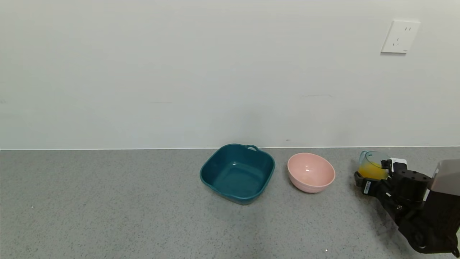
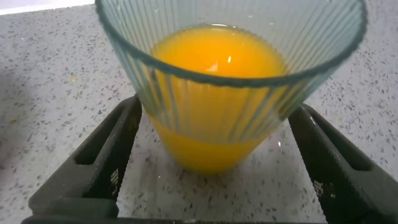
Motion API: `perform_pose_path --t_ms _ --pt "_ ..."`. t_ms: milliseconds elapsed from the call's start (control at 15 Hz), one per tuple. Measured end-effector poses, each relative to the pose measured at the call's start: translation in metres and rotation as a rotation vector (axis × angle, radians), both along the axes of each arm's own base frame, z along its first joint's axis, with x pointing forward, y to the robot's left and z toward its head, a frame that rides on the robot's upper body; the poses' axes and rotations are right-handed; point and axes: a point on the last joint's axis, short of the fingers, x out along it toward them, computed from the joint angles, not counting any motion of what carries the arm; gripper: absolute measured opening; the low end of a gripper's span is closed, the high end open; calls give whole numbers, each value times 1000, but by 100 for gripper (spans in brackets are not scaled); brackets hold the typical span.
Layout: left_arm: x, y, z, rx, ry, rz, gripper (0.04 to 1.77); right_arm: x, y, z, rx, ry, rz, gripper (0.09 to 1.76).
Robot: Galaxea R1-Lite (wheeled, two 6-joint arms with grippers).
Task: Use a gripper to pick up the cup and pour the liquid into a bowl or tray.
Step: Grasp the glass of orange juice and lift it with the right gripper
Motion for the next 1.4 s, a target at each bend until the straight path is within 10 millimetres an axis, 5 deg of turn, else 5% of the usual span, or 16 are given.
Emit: perform_pose_path --t_ms 1400 --pt "0 0 0 0 0 0 172 21 -6 -7 -5 -40 5 171"
